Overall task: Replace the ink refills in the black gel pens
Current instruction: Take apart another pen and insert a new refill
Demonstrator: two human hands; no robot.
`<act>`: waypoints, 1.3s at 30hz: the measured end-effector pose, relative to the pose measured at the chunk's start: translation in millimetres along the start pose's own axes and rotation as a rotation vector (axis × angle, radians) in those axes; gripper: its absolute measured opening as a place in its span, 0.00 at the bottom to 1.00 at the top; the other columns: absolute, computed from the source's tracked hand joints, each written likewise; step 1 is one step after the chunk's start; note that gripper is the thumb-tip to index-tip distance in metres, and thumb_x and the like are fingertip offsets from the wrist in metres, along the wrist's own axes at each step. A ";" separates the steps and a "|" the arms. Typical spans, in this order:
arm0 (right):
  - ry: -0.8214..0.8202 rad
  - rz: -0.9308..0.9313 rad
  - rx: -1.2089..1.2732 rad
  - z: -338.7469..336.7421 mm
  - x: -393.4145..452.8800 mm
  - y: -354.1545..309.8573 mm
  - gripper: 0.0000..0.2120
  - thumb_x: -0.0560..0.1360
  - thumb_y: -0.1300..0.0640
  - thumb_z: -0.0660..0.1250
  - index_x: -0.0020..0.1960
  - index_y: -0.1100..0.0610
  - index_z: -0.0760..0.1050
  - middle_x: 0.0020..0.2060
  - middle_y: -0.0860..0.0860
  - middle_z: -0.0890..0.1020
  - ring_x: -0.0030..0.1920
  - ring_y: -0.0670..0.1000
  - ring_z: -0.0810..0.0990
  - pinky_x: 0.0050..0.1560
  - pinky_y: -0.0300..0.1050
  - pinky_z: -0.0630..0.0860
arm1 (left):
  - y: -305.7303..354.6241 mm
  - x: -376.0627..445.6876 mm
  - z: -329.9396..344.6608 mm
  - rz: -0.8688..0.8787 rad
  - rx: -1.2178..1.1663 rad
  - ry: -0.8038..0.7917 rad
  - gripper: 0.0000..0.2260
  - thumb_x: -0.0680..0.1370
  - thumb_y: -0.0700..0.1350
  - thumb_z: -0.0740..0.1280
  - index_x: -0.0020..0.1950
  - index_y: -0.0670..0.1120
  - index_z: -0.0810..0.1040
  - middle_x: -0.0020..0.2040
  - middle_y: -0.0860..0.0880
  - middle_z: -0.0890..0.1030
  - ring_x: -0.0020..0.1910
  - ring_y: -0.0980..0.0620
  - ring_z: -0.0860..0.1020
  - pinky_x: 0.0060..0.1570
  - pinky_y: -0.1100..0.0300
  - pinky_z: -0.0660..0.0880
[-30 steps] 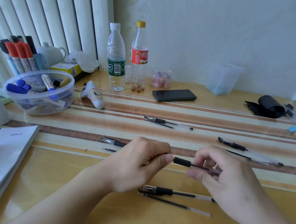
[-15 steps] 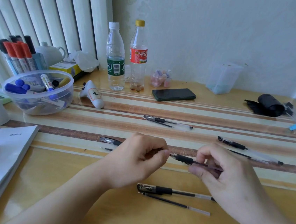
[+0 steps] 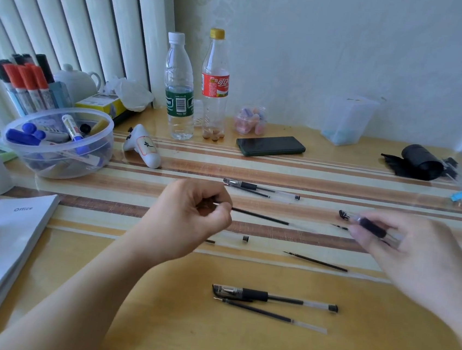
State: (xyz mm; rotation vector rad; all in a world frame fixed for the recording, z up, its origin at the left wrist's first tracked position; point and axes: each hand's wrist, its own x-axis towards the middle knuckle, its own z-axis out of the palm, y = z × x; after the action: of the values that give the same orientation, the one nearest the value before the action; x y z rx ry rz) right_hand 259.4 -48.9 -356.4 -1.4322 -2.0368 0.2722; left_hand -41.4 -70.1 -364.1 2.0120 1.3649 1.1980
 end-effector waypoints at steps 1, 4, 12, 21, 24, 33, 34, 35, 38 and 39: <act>0.007 -0.055 0.157 1.0 -0.8 -7.9 0.05 0.71 0.39 0.68 0.44 0.37 0.80 0.35 0.29 0.81 0.31 0.35 0.79 0.30 0.25 0.71 | 1.4 -1.2 4.0 0.014 -0.002 -0.029 0.09 0.73 0.40 0.64 0.32 0.47 0.76 0.25 0.54 0.69 0.24 0.58 0.65 0.26 0.66 0.63; -0.134 -0.265 0.244 14.6 -7.4 -29.0 0.11 0.72 0.41 0.68 0.46 0.47 0.84 0.43 0.38 0.83 0.39 0.33 0.79 0.35 0.19 0.67 | 6.0 -5.3 18.1 0.059 0.020 -0.118 0.08 0.73 0.40 0.65 0.33 0.46 0.77 0.26 0.50 0.73 0.25 0.58 0.67 0.27 0.66 0.65; -0.380 -0.265 0.025 22.2 -11.7 -28.4 0.10 0.70 0.35 0.63 0.43 0.38 0.80 0.42 0.34 0.81 0.44 0.40 0.80 0.39 0.41 0.77 | 9.4 -11.0 33.4 0.157 0.072 -0.218 0.08 0.73 0.36 0.67 0.36 0.48 0.76 0.28 0.57 0.72 0.27 0.60 0.70 0.30 0.74 0.64; -0.403 -0.085 -0.368 15.5 -4.3 2.7 0.09 0.69 0.34 0.66 0.43 0.37 0.77 0.40 0.32 0.79 0.41 0.37 0.76 0.41 0.41 0.77 | -2.2 -6.4 25.4 0.117 0.185 -0.111 0.07 0.78 0.46 0.64 0.43 0.47 0.79 0.33 0.50 0.79 0.33 0.49 0.77 0.35 0.51 0.75; -0.424 -0.020 -0.331 15.0 -3.2 4.3 0.09 0.67 0.33 0.67 0.44 0.34 0.76 0.40 0.31 0.80 0.40 0.36 0.77 0.40 0.42 0.77 | -3.2 -8.3 26.4 0.120 0.251 -0.153 0.06 0.78 0.47 0.64 0.44 0.49 0.79 0.34 0.54 0.78 0.34 0.55 0.74 0.34 0.61 0.72; -0.365 0.120 -0.236 12.5 3.3 16.8 0.04 0.67 0.42 0.75 0.39 0.35 0.80 0.43 0.28 0.78 0.40 0.37 0.77 0.41 0.47 0.78 | -2.1 -9.2 26.2 0.122 0.303 -0.177 0.05 0.78 0.48 0.65 0.47 0.50 0.80 0.36 0.56 0.76 0.34 0.59 0.72 0.34 0.67 0.65; -0.358 0.120 -0.239 13.3 3.3 17.0 0.03 0.68 0.43 0.74 0.38 0.36 0.80 0.44 0.27 0.77 0.41 0.37 0.77 0.41 0.47 0.77 | -1.7 -9.3 26.2 0.124 0.302 -0.176 0.05 0.78 0.48 0.65 0.47 0.50 0.80 0.36 0.57 0.76 0.34 0.60 0.71 0.34 0.69 0.64; -0.352 0.112 -0.245 13.8 3.4 17.1 0.04 0.69 0.43 0.74 0.37 0.37 0.80 0.44 0.27 0.77 0.41 0.37 0.77 0.41 0.47 0.77 | -1.1 -9.3 26.5 0.128 0.300 -0.172 0.05 0.78 0.48 0.66 0.47 0.50 0.80 0.36 0.57 0.76 0.34 0.61 0.71 0.34 0.70 0.63; -0.326 0.041 -0.314 14.8 1.0 11.3 0.04 0.72 0.42 0.69 0.39 0.38 0.78 0.43 0.30 0.78 0.41 0.37 0.76 0.40 0.45 0.76 | 0.6 -9.2 28.4 0.150 0.272 -0.133 0.05 0.78 0.48 0.67 0.47 0.49 0.81 0.36 0.55 0.77 0.35 0.58 0.72 0.34 0.66 0.67; -0.304 0.014 -0.327 14.7 -0.3 7.7 0.03 0.73 0.41 0.68 0.41 0.38 0.78 0.43 0.30 0.77 0.41 0.37 0.76 0.39 0.44 0.76 | 1.2 -9.1 29.1 0.158 0.258 -0.112 0.05 0.78 0.48 0.67 0.47 0.49 0.81 0.36 0.54 0.78 0.35 0.56 0.72 0.34 0.63 0.70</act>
State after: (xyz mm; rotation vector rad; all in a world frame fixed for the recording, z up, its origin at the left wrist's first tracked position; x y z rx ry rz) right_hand 256.6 -43.5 -371.9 -1.6857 -2.4034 0.1754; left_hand -17.7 -75.5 -382.6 2.3663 1.3857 0.9961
